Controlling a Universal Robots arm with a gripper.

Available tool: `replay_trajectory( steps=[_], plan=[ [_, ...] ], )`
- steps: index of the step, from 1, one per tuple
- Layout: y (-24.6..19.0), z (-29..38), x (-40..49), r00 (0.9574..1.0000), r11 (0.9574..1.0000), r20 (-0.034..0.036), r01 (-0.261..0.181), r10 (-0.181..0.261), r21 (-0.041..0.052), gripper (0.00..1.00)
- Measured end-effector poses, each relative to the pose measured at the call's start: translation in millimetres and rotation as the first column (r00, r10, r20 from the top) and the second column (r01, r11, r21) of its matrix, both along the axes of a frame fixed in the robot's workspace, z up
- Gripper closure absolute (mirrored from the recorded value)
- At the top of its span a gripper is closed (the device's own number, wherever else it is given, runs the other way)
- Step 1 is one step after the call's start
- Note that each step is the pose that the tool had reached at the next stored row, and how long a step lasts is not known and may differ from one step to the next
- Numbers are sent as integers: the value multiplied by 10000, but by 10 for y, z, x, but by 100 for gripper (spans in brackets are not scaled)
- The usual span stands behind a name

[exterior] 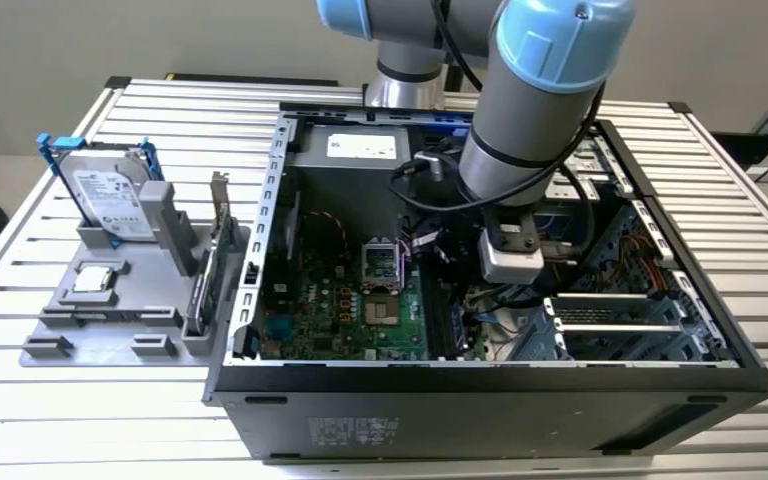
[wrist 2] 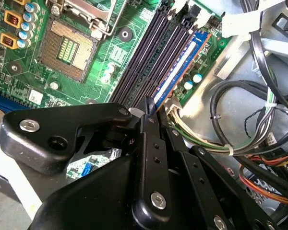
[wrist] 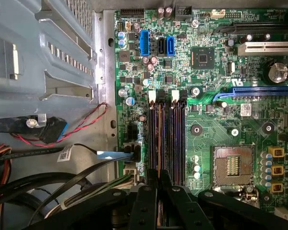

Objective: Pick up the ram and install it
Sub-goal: 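Insert the ram into the slot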

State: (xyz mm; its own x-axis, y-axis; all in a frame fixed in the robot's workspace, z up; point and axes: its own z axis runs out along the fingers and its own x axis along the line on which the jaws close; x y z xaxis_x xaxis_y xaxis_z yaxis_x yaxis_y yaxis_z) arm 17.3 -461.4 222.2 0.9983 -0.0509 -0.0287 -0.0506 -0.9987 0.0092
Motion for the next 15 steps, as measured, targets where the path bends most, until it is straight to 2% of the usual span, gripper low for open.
replay_trajectory(
  steps=[7, 15],
  plan=[
    [2, -10, 3, 10000, 9999, -2, -3, 3, -105, 100],
    [2, -30, 2, 10000, 10000, -2, -2, 2, -65, 100]
  ],
)
